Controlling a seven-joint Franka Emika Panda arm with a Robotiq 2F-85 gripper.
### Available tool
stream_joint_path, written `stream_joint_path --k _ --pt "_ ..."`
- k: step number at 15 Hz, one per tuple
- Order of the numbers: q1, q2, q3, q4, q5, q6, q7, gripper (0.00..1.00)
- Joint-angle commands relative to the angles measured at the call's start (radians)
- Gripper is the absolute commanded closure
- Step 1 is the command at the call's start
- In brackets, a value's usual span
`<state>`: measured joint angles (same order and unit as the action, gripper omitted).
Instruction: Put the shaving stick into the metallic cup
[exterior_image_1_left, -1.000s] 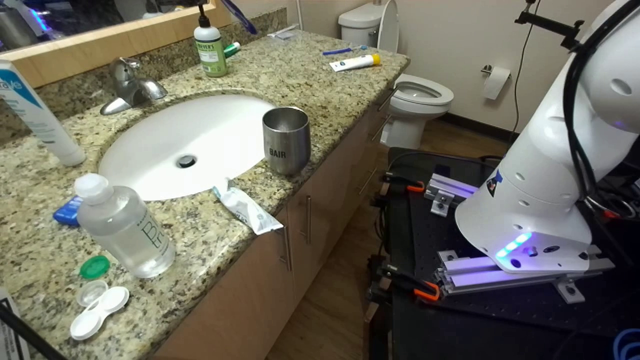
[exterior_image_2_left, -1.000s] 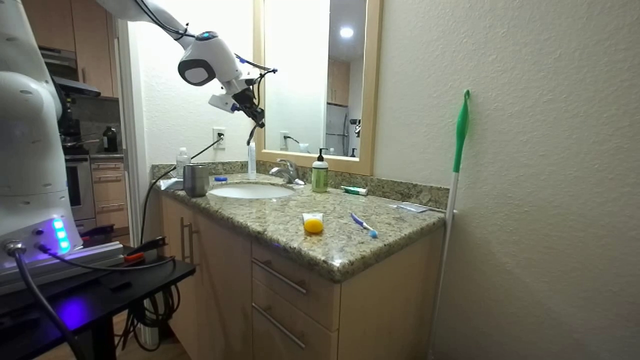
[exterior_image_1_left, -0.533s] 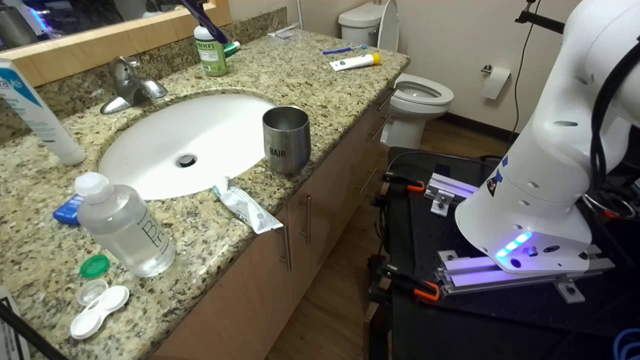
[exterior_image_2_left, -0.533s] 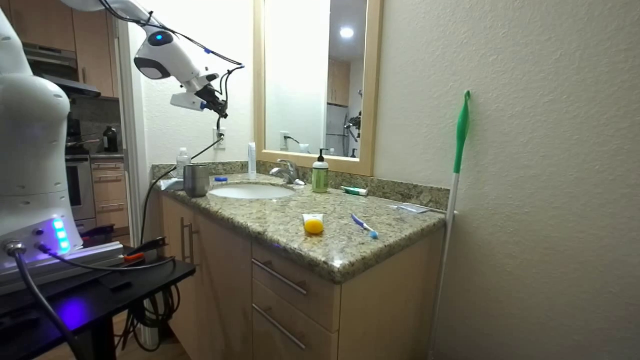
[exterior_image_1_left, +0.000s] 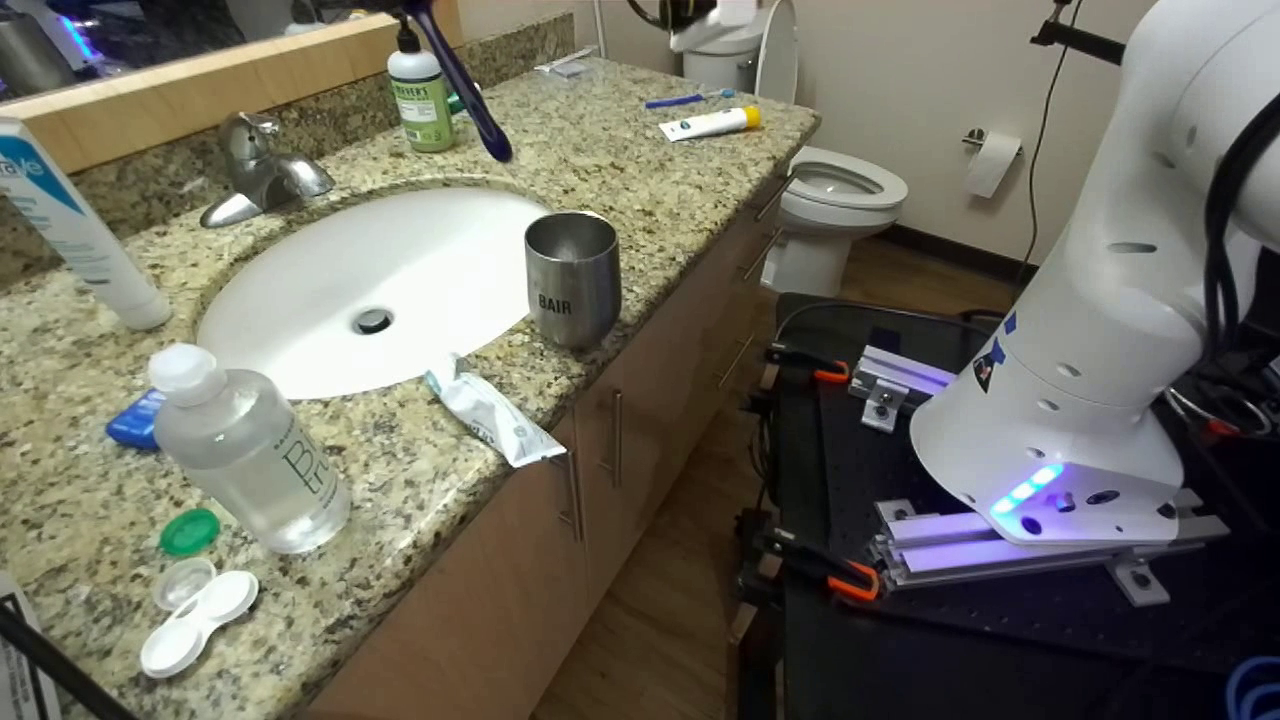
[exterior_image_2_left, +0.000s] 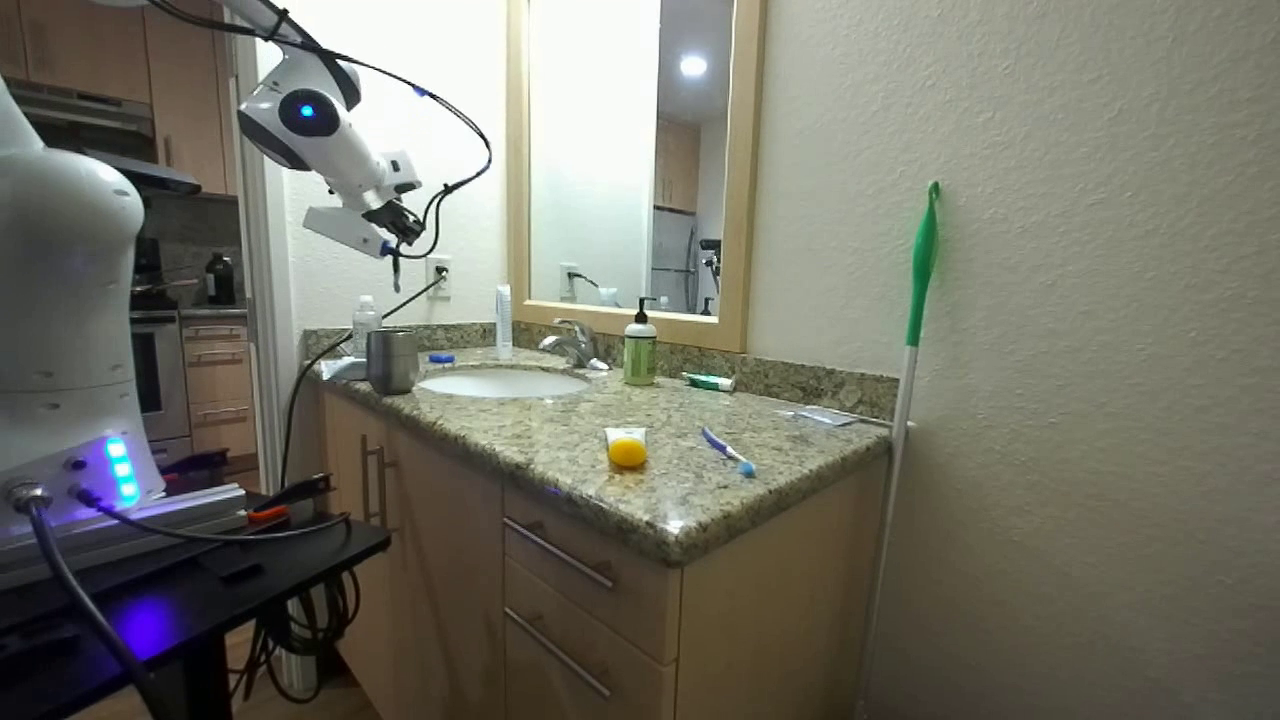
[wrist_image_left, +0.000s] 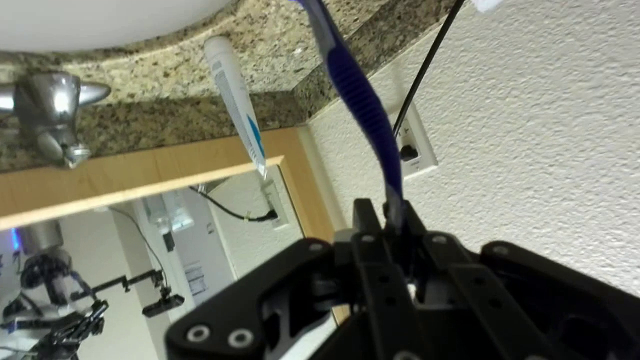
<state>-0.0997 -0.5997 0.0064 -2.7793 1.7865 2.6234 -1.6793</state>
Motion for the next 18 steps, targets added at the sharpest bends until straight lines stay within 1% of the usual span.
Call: stream_joint_path --k 1,2,3,4,6,7,8,9,10,14,18 --pt "-0.006 0.069 -0.108 -0.016 -0.091 -0.096 -0.008 0.97" --pt "0.000 0.027 -0.075 -0.016 -0.059 -0.059 0.001 0.87" --pt "0.000 0.046 -0.099 -0.014 -0.077 -0.072 0.001 0.87" --pt "-0.042 0.061 -0.071 -0.013 -0.083 -0.096 0.010 0.87" --pt "-0.041 0.069 -0.072 -0.012 -0.083 -0.097 0.010 0.87" --pt "-0.040 0.098 -0.077 0.006 -0.100 -0.109 0.035 0.97" --pt "-0.040 0.108 -0.074 0.012 -0.095 -0.106 0.043 0.97" --pt "-0.004 0.115 -0.106 0.018 -0.083 -0.089 0.033 0.97" --pt "-0.051 0.097 -0.088 0.002 -0.106 -0.122 0.050 0.97" --pt "-0.071 0.107 -0.090 0.004 -0.114 -0.135 0.071 0.97" --pt "-0.090 0.120 -0.094 0.001 -0.153 -0.138 0.100 0.97"
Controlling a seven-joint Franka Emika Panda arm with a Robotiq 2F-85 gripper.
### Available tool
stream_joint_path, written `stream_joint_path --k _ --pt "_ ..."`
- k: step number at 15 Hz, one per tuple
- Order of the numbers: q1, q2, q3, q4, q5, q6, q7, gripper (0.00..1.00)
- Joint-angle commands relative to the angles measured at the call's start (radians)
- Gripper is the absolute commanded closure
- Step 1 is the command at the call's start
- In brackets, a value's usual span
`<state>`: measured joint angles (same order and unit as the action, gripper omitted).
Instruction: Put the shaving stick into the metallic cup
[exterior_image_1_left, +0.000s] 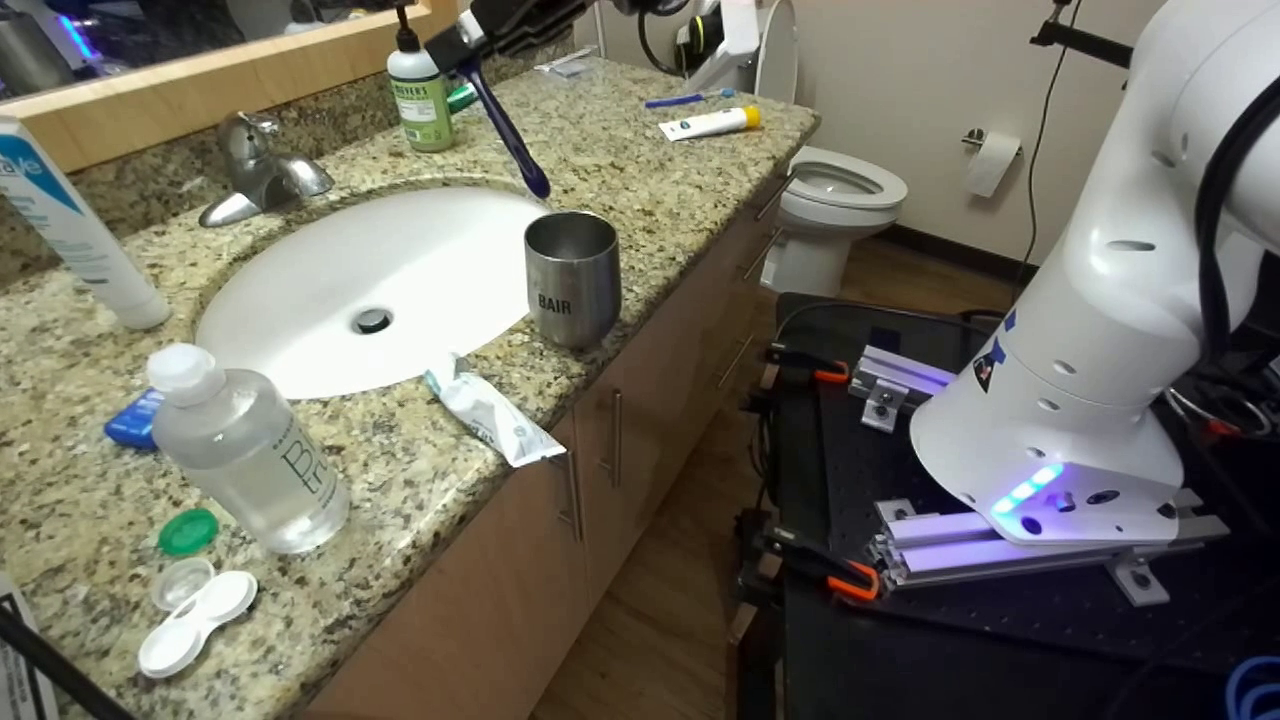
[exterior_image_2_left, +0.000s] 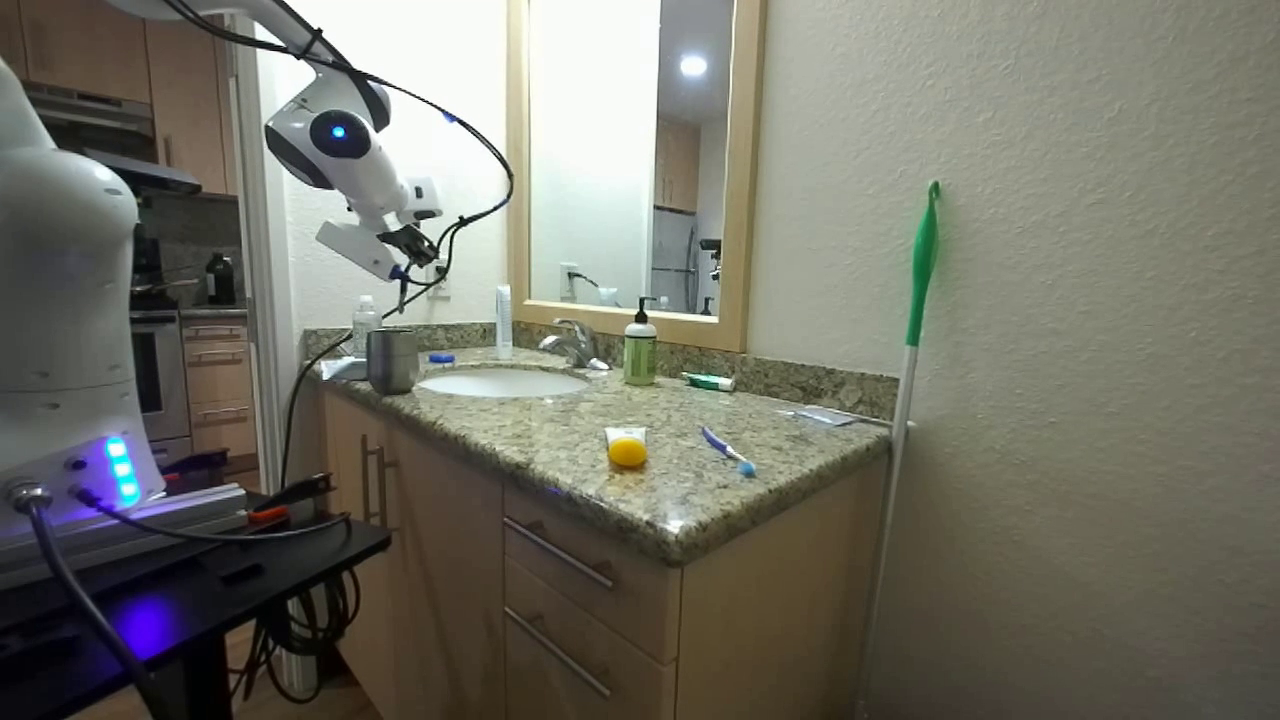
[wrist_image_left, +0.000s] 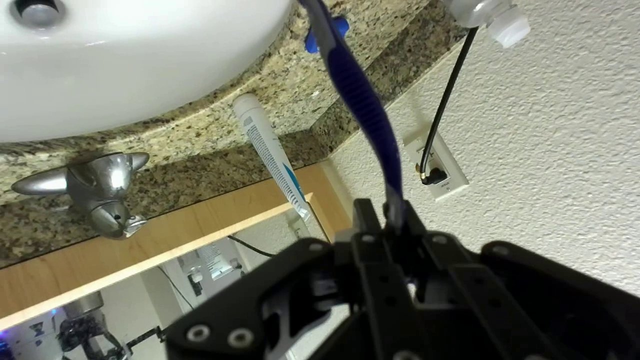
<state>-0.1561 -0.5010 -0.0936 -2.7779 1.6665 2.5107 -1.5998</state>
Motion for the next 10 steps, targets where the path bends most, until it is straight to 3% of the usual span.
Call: stream_joint_path --k 1,10 --pt "-0.035 0.027 0.006 0.000 -0.044 -0.025 0.034 0.97" --pt "-0.030 0.059 -0.005 0.000 -0.112 -0.044 0.066 0.97"
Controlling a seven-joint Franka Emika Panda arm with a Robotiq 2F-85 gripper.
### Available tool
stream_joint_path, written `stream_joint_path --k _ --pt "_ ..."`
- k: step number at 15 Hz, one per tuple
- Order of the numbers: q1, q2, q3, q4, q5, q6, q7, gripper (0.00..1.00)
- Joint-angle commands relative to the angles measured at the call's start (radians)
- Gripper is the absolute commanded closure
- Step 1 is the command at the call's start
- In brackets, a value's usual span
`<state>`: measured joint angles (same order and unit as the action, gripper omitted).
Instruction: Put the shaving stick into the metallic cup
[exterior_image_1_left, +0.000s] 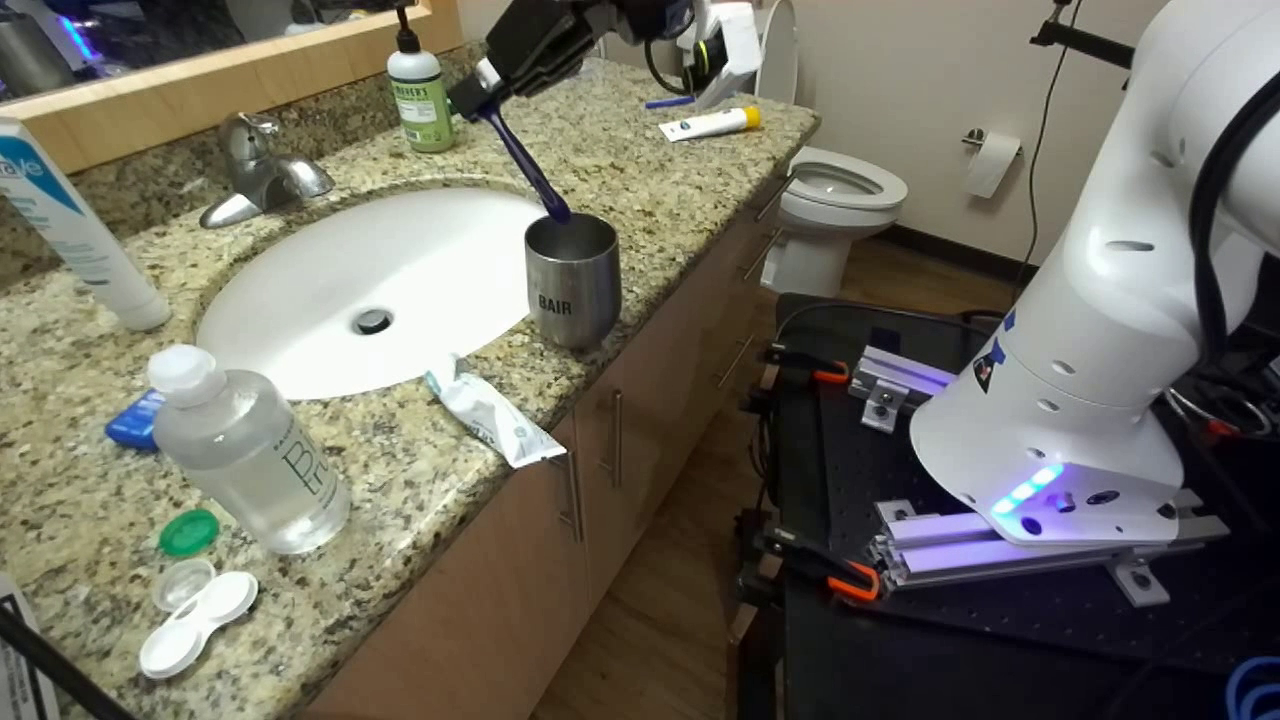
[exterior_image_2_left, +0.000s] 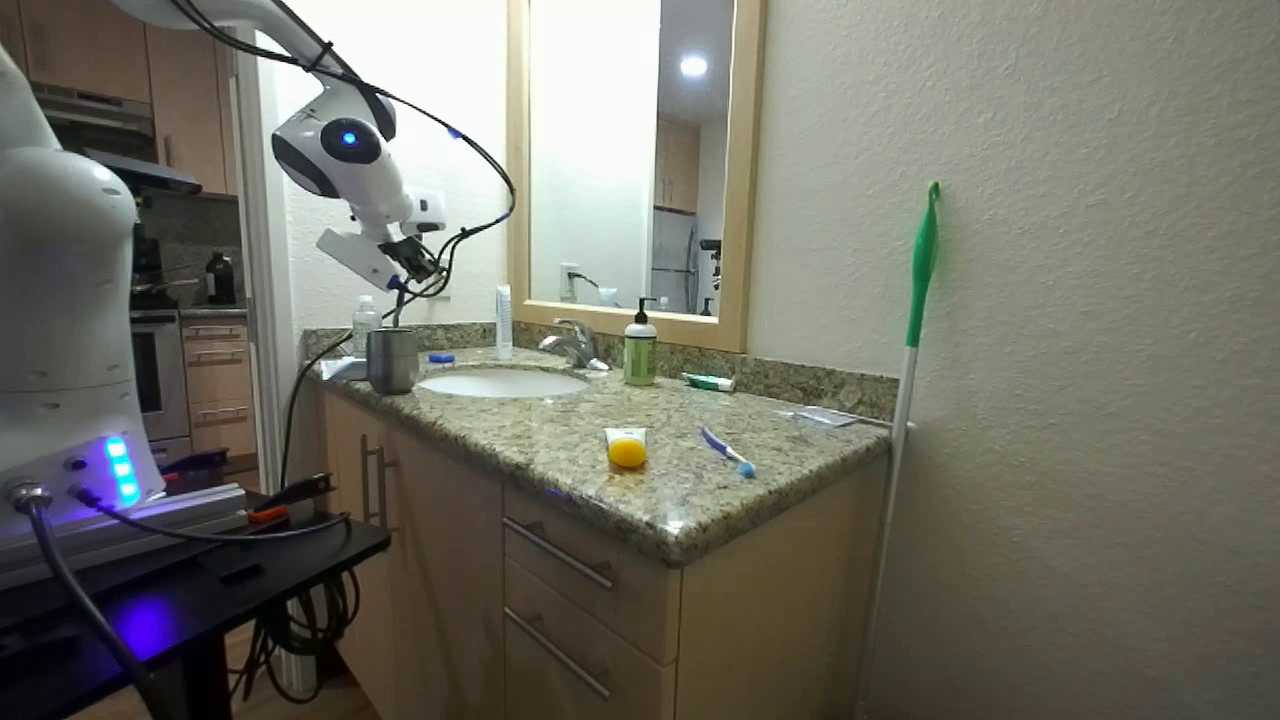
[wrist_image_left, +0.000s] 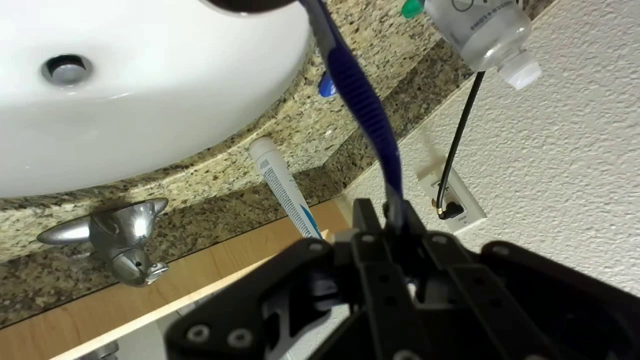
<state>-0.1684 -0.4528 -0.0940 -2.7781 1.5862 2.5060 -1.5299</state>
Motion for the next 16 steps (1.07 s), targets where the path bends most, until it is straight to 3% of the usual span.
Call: stream_joint_path --k 1,10,11,12,16 --pt "-0.016 0.011 -0.007 0.000 -0.027 -0.046 -0.021 0.97" --pt "-0.020 0.019 -0.008 0.000 -0.033 -0.060 -0.029 0.97" --pt "-0.021 0.021 -0.008 0.000 -0.033 -0.058 -0.018 0.62" --pt "-0.029 0.022 -0.017 0.000 -0.048 -0.065 -0.024 0.61" --pt "-0.034 0.026 -0.027 0.000 -0.071 -0.067 -0.023 0.34"
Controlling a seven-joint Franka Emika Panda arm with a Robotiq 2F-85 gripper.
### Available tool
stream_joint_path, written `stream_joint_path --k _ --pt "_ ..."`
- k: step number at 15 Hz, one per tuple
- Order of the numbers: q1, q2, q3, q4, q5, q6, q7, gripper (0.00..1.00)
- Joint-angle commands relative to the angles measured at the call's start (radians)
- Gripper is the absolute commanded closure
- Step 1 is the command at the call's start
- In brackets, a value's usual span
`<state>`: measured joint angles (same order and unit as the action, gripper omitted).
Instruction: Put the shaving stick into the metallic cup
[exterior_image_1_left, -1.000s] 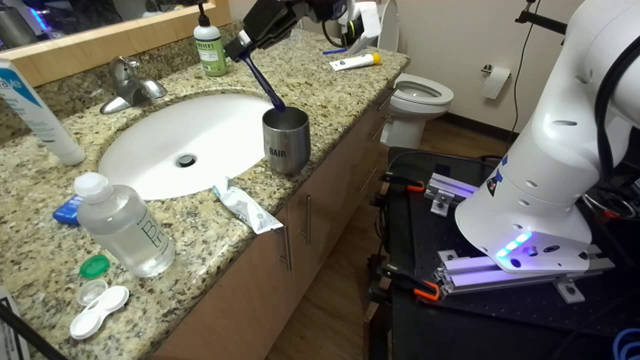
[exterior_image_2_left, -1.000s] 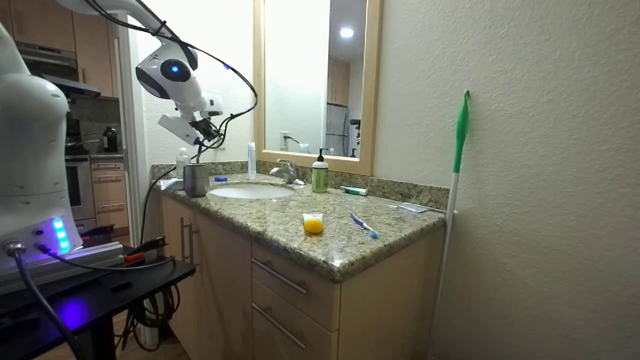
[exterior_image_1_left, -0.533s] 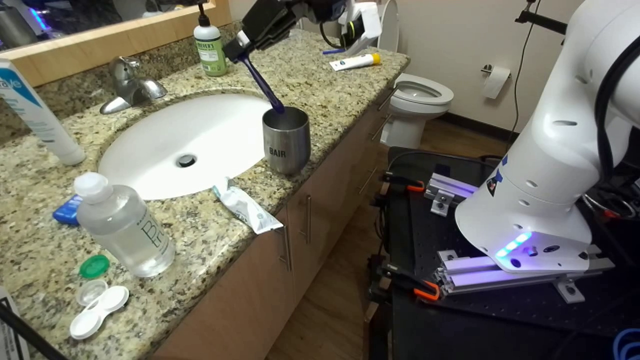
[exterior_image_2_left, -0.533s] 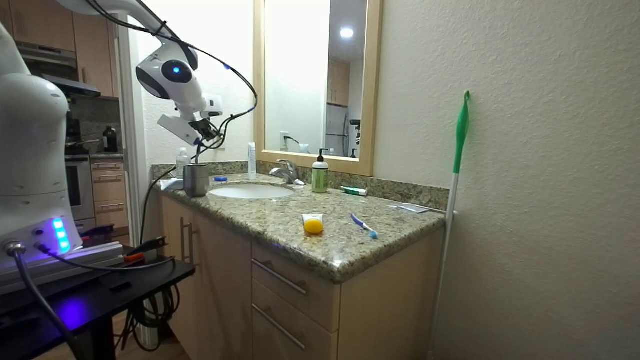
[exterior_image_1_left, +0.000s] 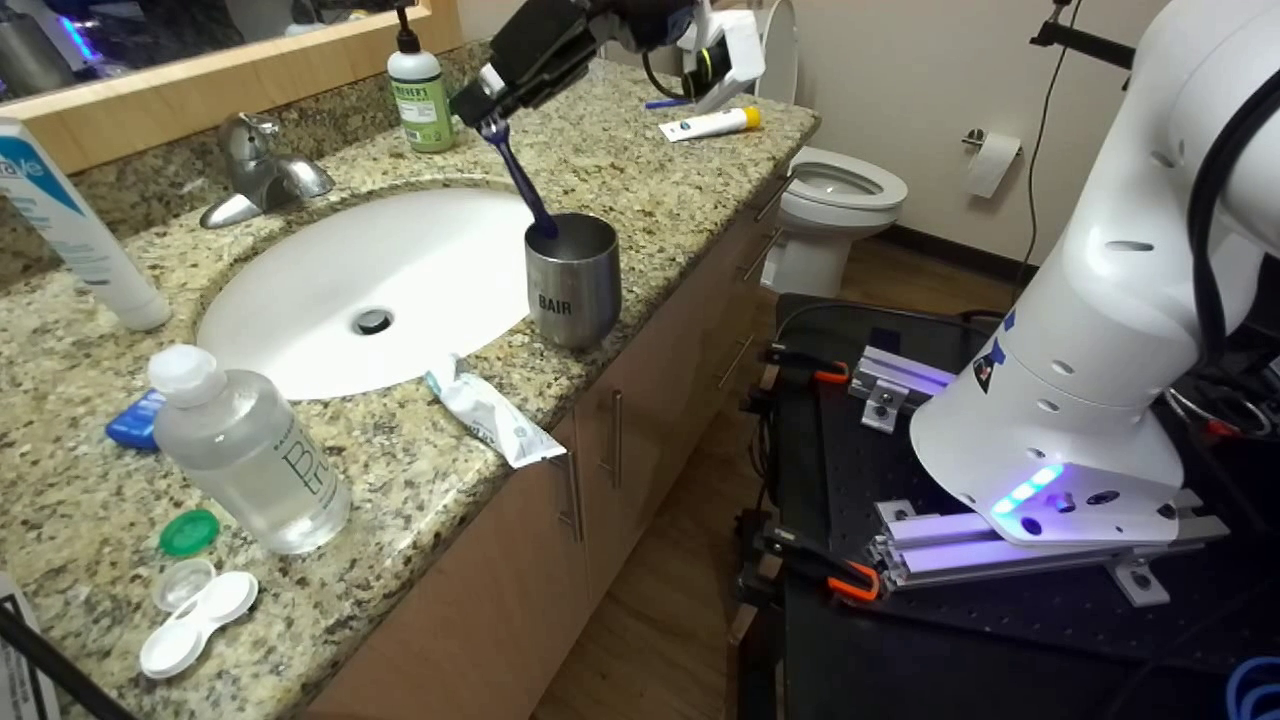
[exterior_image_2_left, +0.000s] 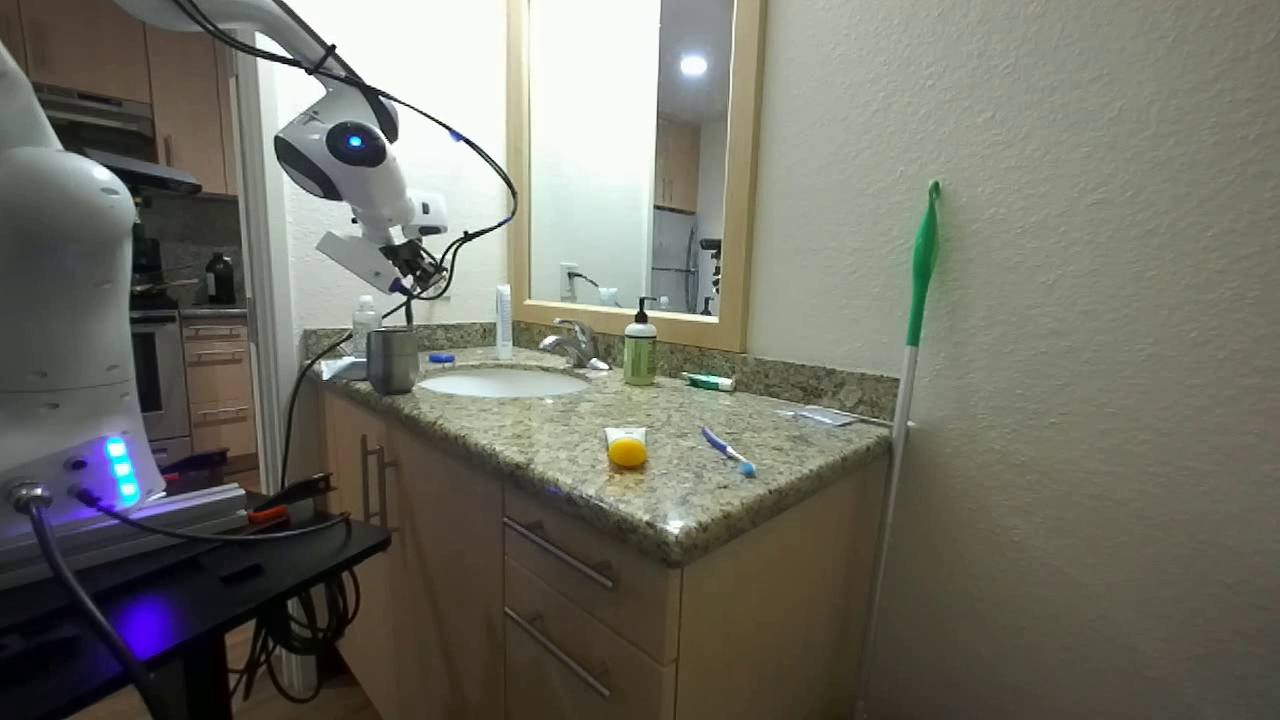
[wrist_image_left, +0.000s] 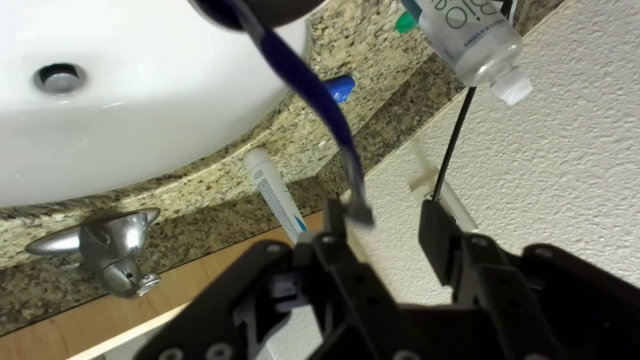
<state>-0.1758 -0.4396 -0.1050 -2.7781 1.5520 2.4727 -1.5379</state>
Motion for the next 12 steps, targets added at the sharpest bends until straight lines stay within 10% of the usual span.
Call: stream_joint_path --k 1,5,12 --pt "-0.029 0.012 -0.020 0.000 -0.048 -0.037 -0.010 0.26" --pt "-0.027 0.007 -0.024 0.000 -0.081 -0.041 0.012 0.01" --pt "-0.012 -0.040 -0.010 0.012 -0.114 0.104 0.060 0.00"
